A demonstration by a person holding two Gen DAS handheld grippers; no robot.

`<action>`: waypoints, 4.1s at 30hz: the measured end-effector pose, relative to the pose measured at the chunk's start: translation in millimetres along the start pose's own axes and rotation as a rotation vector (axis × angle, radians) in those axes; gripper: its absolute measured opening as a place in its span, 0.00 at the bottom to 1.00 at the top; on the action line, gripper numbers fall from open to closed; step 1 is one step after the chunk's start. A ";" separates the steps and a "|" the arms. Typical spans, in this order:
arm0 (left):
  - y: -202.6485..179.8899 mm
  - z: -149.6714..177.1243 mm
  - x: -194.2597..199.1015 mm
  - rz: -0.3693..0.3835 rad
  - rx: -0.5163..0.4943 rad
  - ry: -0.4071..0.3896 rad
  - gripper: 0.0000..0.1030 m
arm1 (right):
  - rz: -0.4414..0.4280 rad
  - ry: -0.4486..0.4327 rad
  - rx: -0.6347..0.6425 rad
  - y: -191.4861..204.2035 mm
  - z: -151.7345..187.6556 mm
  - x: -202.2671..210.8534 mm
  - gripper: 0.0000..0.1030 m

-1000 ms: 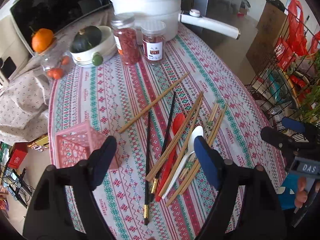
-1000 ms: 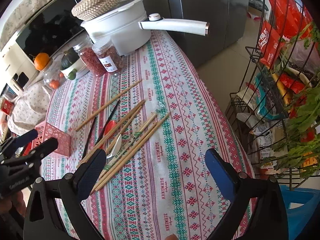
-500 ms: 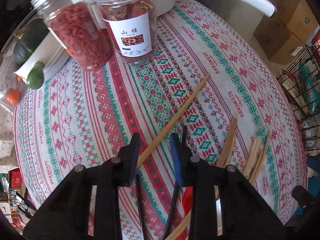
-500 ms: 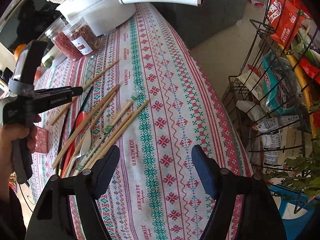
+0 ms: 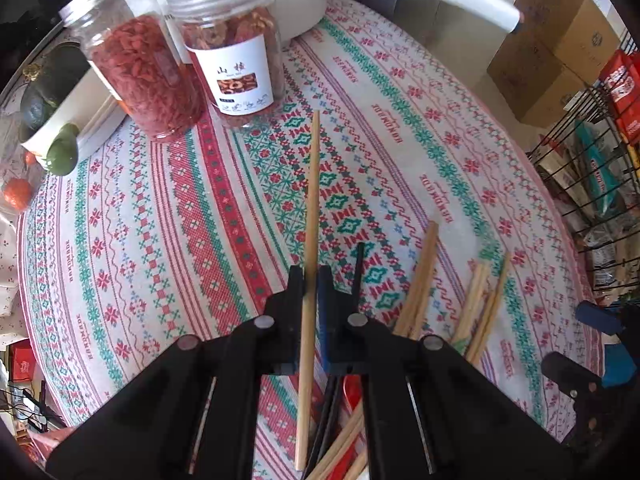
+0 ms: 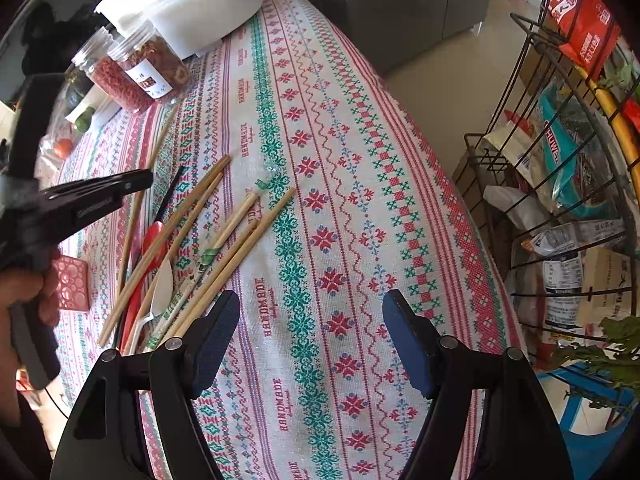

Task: Organize utensils
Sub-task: 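Lower the left tool onto a wooden chopstick and close on it, then lift the wooden chopstick upright with the left tool while the right tool grasps a black chopstick, then lower both chopsticks into the pink basket and open both tools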

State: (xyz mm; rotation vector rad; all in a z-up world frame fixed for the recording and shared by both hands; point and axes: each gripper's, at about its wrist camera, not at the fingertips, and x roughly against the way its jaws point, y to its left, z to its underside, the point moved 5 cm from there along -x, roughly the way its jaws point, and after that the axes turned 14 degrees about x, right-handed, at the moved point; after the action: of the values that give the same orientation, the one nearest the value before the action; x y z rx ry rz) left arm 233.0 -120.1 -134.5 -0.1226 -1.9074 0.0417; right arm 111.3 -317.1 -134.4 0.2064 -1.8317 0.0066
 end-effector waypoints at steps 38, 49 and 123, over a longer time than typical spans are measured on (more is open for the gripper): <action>130.0 139.6 188.0 0.159 0.209 -0.334 0.08 | -0.150 0.119 0.169 192.1 -24.0 -73.3 0.17; 147.5 146.9 192.8 0.158 0.228 -0.332 0.08 | -0.071 0.098 0.135 189.1 -32.9 -75.0 0.17; 181.4 103.9 180.8 0.118 0.352 -0.460 0.08 | -0.338 -0.694 0.211 252.9 -49.7 135.7 0.05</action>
State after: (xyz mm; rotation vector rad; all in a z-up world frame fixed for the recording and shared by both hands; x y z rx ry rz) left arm 87.4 82.6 -15.8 0.0171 -2.3143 0.5222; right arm 87.9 -81.3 35.0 0.7380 -2.4614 -0.1228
